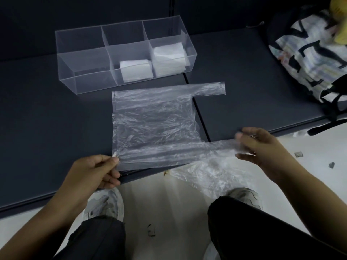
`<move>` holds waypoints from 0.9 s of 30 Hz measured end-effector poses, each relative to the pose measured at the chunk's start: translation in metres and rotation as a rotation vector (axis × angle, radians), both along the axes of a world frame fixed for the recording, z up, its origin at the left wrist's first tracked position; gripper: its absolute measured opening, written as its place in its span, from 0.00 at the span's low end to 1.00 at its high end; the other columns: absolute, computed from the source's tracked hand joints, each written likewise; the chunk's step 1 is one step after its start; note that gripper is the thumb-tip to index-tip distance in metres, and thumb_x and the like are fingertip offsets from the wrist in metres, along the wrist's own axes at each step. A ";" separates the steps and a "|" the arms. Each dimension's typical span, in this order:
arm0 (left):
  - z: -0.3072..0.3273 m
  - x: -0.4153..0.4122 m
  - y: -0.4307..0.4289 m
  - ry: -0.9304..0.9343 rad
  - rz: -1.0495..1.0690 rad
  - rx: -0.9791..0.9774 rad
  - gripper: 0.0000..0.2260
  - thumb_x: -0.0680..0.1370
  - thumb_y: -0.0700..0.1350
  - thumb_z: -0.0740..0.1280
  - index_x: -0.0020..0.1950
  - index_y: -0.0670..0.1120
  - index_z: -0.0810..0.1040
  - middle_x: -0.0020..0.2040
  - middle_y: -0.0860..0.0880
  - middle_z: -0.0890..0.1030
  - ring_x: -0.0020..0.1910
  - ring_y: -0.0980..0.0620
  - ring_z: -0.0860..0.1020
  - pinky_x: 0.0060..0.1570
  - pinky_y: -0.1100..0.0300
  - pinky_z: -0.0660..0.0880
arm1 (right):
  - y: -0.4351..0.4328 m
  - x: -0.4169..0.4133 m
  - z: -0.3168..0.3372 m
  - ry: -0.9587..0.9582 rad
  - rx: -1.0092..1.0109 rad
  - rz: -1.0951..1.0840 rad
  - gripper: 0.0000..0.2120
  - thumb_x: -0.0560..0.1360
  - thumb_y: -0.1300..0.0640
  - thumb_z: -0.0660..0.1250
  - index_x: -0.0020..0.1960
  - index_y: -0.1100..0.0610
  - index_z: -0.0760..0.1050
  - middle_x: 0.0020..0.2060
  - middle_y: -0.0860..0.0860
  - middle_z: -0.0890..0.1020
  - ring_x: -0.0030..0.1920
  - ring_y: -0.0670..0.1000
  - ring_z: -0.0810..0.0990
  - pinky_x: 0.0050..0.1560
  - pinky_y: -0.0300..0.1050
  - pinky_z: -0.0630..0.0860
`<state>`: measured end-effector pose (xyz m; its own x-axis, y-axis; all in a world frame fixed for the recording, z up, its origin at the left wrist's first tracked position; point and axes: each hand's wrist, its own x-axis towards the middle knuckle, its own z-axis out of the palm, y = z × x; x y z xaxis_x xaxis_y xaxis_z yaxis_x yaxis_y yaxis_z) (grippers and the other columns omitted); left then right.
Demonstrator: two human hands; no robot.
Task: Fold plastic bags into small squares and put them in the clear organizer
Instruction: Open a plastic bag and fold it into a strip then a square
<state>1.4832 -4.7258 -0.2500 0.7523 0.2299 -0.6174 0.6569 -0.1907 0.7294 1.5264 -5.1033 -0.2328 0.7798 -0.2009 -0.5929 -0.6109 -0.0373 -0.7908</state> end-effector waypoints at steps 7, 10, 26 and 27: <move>0.005 -0.004 0.000 0.036 -0.085 0.044 0.14 0.79 0.46 0.66 0.36 0.41 0.79 0.28 0.46 0.80 0.26 0.50 0.80 0.24 0.65 0.74 | 0.000 -0.004 -0.017 -0.326 -0.466 0.026 0.09 0.73 0.62 0.72 0.52 0.56 0.78 0.28 0.45 0.81 0.26 0.40 0.75 0.29 0.28 0.71; 0.014 -0.003 0.003 0.073 -0.314 0.241 0.19 0.78 0.53 0.66 0.31 0.43 0.76 0.25 0.47 0.79 0.23 0.52 0.78 0.24 0.64 0.71 | 0.005 -0.006 -0.018 -0.331 -0.715 0.063 0.10 0.73 0.61 0.72 0.53 0.56 0.77 0.37 0.48 0.81 0.35 0.44 0.77 0.33 0.27 0.69; -0.042 0.077 -0.011 -0.486 -0.825 1.022 0.32 0.80 0.62 0.40 0.78 0.44 0.42 0.78 0.50 0.41 0.77 0.54 0.40 0.74 0.54 0.36 | 0.183 0.071 -0.050 -0.637 -1.066 1.177 0.33 0.81 0.38 0.46 0.79 0.54 0.44 0.79 0.53 0.47 0.78 0.52 0.42 0.76 0.51 0.36; -0.044 0.077 -0.009 -0.474 -0.838 1.045 0.34 0.78 0.64 0.37 0.78 0.46 0.40 0.78 0.51 0.40 0.76 0.56 0.38 0.74 0.54 0.35 | 0.170 0.080 -0.054 -0.599 -1.121 1.141 0.34 0.79 0.36 0.44 0.79 0.53 0.43 0.79 0.52 0.46 0.78 0.52 0.41 0.76 0.53 0.36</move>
<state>1.5600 -4.7347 -0.2945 0.9760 -0.1944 -0.0987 -0.1812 -0.9750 0.1285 1.6065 -4.9331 -0.2865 0.8572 0.4916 -0.1535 0.4679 -0.8679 -0.1668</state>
